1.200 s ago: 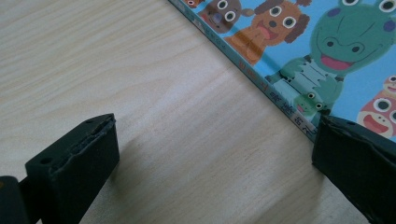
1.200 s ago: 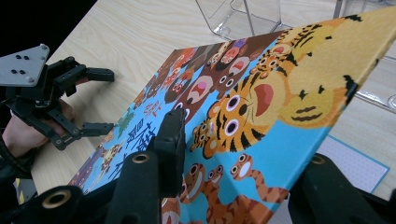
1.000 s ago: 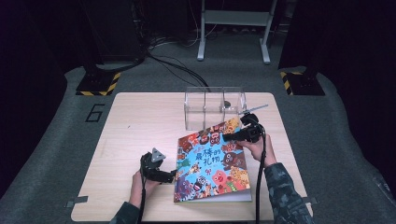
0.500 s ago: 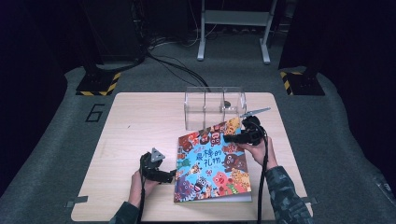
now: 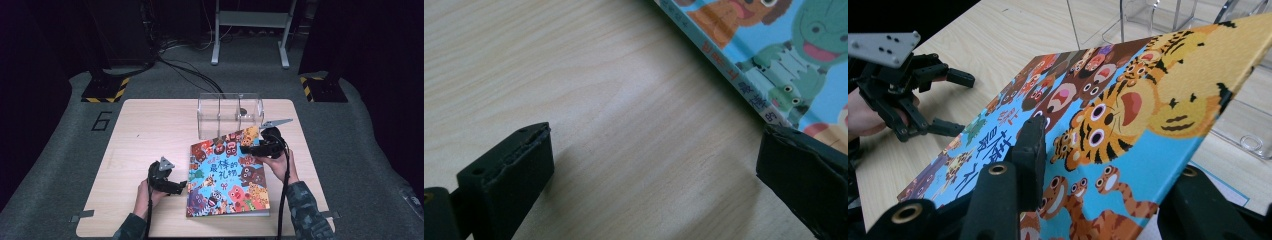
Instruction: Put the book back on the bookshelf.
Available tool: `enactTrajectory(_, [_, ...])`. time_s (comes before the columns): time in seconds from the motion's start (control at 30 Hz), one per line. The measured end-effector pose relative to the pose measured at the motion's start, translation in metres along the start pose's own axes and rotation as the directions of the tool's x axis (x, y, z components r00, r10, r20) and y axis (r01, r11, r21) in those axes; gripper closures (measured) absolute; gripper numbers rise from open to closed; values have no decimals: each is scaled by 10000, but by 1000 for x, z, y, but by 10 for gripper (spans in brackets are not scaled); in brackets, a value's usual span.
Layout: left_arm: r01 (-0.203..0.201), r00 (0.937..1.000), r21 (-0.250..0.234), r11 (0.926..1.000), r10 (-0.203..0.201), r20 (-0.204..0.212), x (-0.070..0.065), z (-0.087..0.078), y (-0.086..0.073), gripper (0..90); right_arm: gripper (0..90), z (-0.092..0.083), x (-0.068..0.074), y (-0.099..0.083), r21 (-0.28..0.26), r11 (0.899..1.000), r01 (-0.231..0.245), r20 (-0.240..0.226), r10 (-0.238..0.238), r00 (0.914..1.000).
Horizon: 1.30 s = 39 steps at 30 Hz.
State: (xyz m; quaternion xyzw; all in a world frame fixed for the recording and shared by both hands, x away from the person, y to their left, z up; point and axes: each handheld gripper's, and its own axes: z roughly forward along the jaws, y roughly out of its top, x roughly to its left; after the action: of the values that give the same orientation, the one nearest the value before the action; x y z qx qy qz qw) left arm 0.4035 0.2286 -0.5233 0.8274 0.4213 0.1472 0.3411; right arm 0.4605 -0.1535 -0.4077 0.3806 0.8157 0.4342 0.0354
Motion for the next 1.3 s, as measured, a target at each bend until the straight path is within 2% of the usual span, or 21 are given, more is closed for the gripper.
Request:
enactTrajectory(0.1, [421,9987,-262,9988,-413,302,7,-7,7,3,580,-2,3,-1,-214,9995,248,-8,-249,9997])
enactTrajectory(0.2, [584,9975,-421,9974,-566,422,8,-10,10,0,580,-3,3,-2,-328,9988,359,-33,-360,9993])
enactTrajectory(0.27, [645,9958,-490,9967,-611,675,10,-14,13,0,580,-4,5,-3,-381,9985,384,-65,-386,9992])
enactTrajectory(0.3, [841,9938,-617,9945,-792,777,9,-15,14,0,580,-5,5,-3,-446,9981,427,-28,-429,9991])
enactTrajectory(0.33, [864,9927,-674,9940,-802,901,10,-16,15,0,580,-5,6,-4,-622,9962,610,-62,-615,9981])
enactTrajectory(0.37, [1101,9897,-780,9909,-1021,999,9,-16,16,0,580,-5,6,-4,-622,9962,610,-62,-615,9981])
enactTrajectory(0.4, [1101,9886,-795,9907,-1008,1119,9,-17,17,0,579,-6,7,-5,-746,9943,761,-88,-770,9970])
enactTrajectory(0.47, [1126,9867,-842,9901,-1014,1274,8,-18,20,0,580,-6,7,-5,-799,9939,766,-65,-774,9970])
enactTrajectory(0.6, [1396,9805,-1001,9851,-1233,1533,9,-20,24,0,579,-9,9,-8,-1036,9895,1006,-69,-1018,9948])
enactTrajectory(0.8, [1472,9757,-1065,9834,-1267,1786,11,-21,31,0,578,-9,12,-11,-1340,9837,1201,-146,-1231,9923])
enactTrajectory(0.83, [1634,9729,-1115,9802,-1414,1832,11,-21,32,0,578,-9,12,-11,-1340,9837,1201,-146,-1231,9923])
enactTrajectory(0.9, [1571,9730,-1145,9809,-1340,1878,12,-20,34,0,578,-10,13,-12,-1377,9827,1237,-123,-1266,9919])
enactTrajectory(0.93, [1679,9708,-1130,9793,-1443,1915,11,-20,35,0,578,-10,13,-12,-1420,9817,1270,-131,-1302,9914])
enactTrajectory(0.97, [1623,9702,-1123,9803,-1379,1992,11,-20,36,0,578,-10,14,-12,-1430,9816,1263,-124,-1294,9915])
enactTrajectory(1.0, [1522,9730,-1109,9821,-1292,1914,10,-19,37,0,577,-10,14,-12,-1470,9799,1347,-133,-1381,9903])
enactTrajectory(1.07, [1443,9715,-997,9845,-1217,2036,9,-17,39,0,577,-10,15,-13,-1554,9773,1443,-165,-1486,9888])
enactTrajectory(1.2, [1517,9700,-1047,9829,-1277,2068,7,-16,41,0,578,-10,16,-13,-1614,9771,1385,-206,-1436,9894])
enactTrajectory(1.3, [1536,9688,-1102,9820,-1277,2126,7,-16,42,0,577,-9,16,-13,-1677,9736,1548,-221,-1607,9868])
